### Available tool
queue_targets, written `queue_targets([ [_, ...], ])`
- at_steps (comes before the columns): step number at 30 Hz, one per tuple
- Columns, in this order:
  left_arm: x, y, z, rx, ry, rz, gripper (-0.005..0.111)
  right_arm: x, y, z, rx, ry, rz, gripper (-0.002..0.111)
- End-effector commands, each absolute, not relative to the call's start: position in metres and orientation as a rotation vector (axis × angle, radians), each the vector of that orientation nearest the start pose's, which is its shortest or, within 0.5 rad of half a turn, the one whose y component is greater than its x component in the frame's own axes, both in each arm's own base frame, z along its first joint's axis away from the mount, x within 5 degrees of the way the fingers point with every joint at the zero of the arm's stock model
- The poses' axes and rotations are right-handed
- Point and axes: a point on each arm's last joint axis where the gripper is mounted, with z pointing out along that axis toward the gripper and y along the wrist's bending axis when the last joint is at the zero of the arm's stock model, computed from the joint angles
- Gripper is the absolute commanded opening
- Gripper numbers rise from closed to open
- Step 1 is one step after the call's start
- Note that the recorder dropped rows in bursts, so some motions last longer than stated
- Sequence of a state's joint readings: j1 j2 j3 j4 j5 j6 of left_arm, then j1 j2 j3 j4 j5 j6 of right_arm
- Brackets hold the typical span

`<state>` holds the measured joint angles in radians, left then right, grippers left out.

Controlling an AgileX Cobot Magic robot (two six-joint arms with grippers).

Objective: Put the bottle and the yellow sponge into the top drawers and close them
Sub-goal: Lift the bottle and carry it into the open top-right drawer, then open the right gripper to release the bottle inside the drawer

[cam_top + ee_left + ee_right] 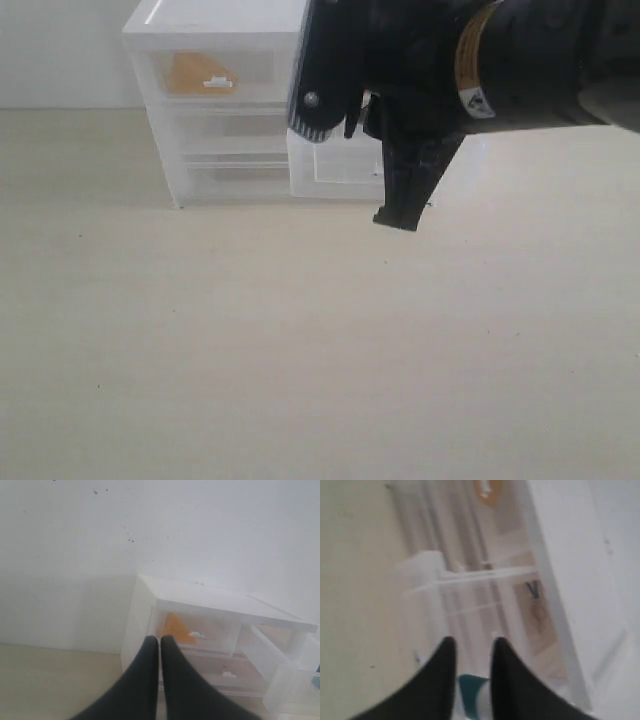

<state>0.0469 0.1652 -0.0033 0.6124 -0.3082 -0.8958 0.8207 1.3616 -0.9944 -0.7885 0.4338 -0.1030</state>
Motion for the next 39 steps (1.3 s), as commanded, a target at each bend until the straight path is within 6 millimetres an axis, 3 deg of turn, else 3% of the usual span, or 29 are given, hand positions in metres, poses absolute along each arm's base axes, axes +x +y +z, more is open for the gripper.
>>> queue_targets([
  [1, 0.068, -0.013, 0.226, -0.094, 1.392, -0.335, 0.004, 0.220, 0.198, 0.309, -1.478, 1.634, -0.311, 0.005],
  [3, 0.068, -0.013, 0.226, -0.094, 1.392, -0.335, 0.004, 0.226, 0.190, 0.321, -1.378, 1.693, -0.405, 0.005],
  [4, 0.068, -0.013, 0.226, -0.094, 1.392, -0.335, 0.004, 0.235, 0.178, 0.331, -1.212, 1.764, -0.507, 0.005],
  [7, 0.068, -0.013, 0.226, -0.094, 1.392, -0.335, 0.004, 0.246, 0.155, 0.337, -0.972, 1.866, -0.632, 0.005],
  [12, 0.068, -0.013, 0.226, -0.094, 1.392, -0.335, 0.004, 0.257, 0.166, 0.322, -1.048, 1.866, -0.500, 0.000],
  [17, 0.068, -0.013, 0.226, -0.094, 1.392, -0.335, 0.004, 0.271, 0.161, 0.309, -1.006, 1.940, -0.662, 0.000],
  [26, 0.068, -0.013, 0.226, -0.094, 1.392, -0.335, 0.004, 0.291, 0.156, 0.290, -0.921, 2.045, -0.425, 0.000],
  [31, 0.068, -0.013, 0.226, -0.094, 1.392, -0.335, 0.004, 0.297, 0.166, 0.277, -0.947, 2.043, -0.351, 0.000],
  [39, 0.068, -0.013, 0.226, -0.094, 1.392, -0.335, 0.004, 0.294, 0.186, 0.281, -0.891, 1.989, -0.081, 0.000],
])
